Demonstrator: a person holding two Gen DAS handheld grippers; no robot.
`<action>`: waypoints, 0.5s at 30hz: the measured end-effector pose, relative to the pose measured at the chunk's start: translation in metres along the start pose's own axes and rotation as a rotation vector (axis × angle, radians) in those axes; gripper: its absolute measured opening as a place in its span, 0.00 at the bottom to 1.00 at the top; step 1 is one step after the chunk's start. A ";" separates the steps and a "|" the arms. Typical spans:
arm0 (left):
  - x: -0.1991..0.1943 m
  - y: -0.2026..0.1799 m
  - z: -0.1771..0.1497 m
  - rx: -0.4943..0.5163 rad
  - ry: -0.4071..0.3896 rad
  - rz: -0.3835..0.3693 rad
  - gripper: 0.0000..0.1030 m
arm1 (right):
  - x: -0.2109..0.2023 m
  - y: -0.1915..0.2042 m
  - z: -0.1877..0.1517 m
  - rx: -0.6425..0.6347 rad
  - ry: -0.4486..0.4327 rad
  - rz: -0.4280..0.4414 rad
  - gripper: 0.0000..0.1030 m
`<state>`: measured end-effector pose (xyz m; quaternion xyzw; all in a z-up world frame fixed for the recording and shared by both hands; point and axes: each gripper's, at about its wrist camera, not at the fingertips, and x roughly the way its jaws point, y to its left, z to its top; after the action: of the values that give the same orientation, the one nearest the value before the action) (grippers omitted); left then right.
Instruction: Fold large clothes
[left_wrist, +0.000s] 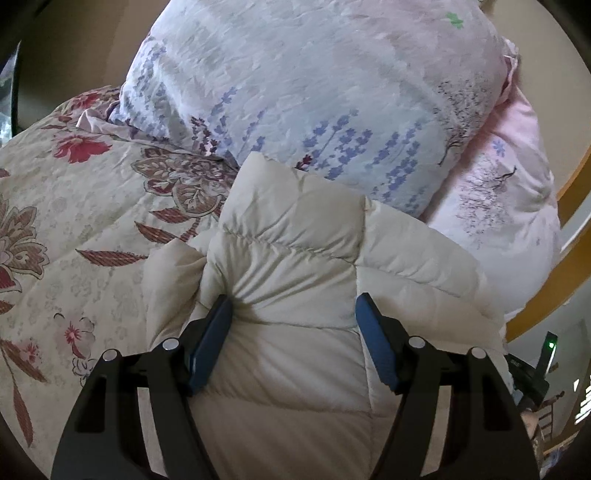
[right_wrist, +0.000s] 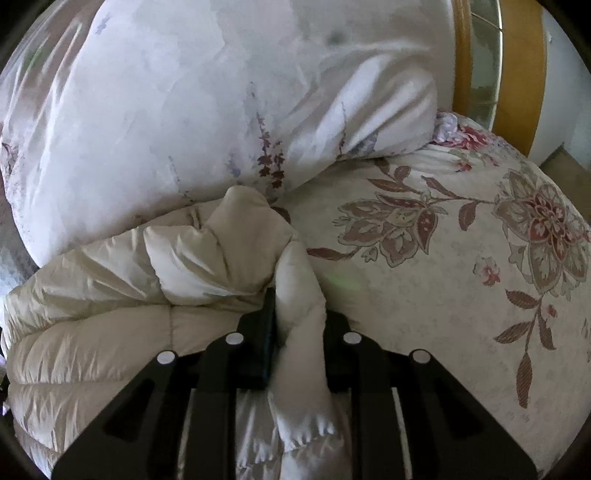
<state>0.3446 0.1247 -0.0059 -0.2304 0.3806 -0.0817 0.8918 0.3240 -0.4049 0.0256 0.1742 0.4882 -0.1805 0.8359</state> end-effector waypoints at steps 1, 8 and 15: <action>0.000 0.002 0.000 -0.012 -0.007 0.009 0.68 | 0.000 -0.002 0.000 0.016 -0.001 0.000 0.18; 0.001 0.004 0.001 -0.025 -0.026 0.042 0.68 | -0.004 -0.013 -0.004 0.116 -0.004 0.029 0.17; -0.027 0.010 -0.006 -0.044 -0.017 -0.009 0.75 | -0.034 -0.034 -0.008 0.159 -0.004 0.107 0.62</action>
<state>0.3215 0.1395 0.0030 -0.2523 0.3736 -0.0756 0.8894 0.2860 -0.4259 0.0480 0.2655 0.4606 -0.1743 0.8288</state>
